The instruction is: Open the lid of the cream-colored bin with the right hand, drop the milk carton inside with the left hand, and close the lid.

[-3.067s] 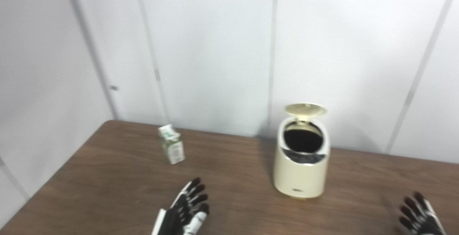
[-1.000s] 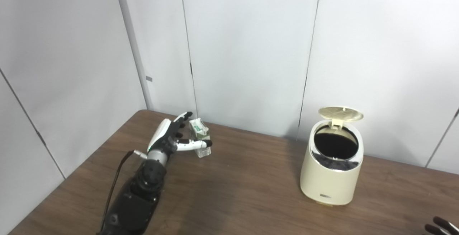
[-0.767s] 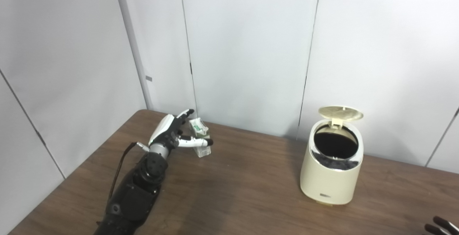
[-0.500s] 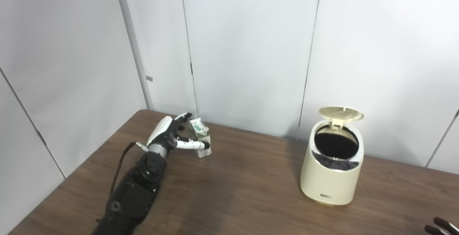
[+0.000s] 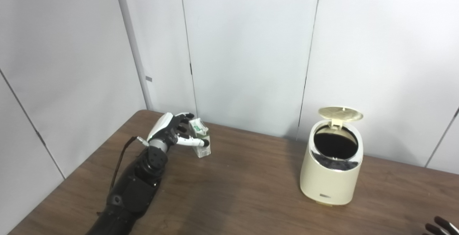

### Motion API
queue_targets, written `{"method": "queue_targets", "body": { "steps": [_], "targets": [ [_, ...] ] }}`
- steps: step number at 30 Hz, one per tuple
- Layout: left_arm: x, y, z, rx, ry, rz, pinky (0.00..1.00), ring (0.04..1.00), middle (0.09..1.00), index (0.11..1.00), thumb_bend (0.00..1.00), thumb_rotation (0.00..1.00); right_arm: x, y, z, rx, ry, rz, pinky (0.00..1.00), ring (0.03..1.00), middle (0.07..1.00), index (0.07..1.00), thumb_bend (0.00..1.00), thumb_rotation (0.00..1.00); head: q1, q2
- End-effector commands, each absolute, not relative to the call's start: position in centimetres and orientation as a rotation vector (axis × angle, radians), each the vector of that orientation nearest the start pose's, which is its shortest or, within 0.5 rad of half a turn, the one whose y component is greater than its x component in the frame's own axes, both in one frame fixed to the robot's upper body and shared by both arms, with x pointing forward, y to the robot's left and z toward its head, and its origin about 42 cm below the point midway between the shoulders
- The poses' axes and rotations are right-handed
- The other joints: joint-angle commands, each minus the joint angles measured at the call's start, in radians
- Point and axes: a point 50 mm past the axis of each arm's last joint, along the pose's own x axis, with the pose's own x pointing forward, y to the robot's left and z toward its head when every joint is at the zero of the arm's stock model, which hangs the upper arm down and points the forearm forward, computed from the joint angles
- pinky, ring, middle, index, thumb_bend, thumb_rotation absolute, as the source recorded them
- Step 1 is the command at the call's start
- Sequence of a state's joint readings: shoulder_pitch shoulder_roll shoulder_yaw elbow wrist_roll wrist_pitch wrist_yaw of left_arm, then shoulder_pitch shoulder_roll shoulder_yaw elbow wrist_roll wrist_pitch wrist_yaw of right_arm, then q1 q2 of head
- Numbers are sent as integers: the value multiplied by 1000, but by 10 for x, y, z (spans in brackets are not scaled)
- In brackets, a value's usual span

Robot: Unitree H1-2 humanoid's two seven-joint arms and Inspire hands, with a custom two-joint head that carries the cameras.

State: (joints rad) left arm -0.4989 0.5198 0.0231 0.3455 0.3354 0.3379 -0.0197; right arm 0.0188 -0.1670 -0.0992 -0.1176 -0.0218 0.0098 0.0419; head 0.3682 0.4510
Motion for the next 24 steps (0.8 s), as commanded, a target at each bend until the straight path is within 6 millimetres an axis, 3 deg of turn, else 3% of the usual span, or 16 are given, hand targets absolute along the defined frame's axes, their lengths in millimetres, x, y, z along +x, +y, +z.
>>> {"method": "queue_targets", "body": {
  "steps": [1,7,12,21,24],
  "targets": [
    [441,405,247,794,97,279,623,745,829,872,901,235,279,-287,146,-206,-164,-40,619,787,815,861,918,945,-1,3],
    [443,401,242,794,117,267,694,736,786,848,894,271,278,-287,146,-215,-158,-45,632,801,829,871,885,957,-3,5],
    [446,398,238,799,110,253,605,699,778,838,867,252,278,-286,147,-210,-166,-39,643,804,828,873,855,959,-10,7],
    [453,395,236,856,117,245,584,669,732,789,839,268,277,-285,148,-220,-165,-45,653,809,830,880,845,968,-17,8],
    [454,394,236,855,113,245,553,641,691,737,799,227,277,-284,148,-143,-178,-22,679,823,836,881,855,917,-20,9]
  ]
}}
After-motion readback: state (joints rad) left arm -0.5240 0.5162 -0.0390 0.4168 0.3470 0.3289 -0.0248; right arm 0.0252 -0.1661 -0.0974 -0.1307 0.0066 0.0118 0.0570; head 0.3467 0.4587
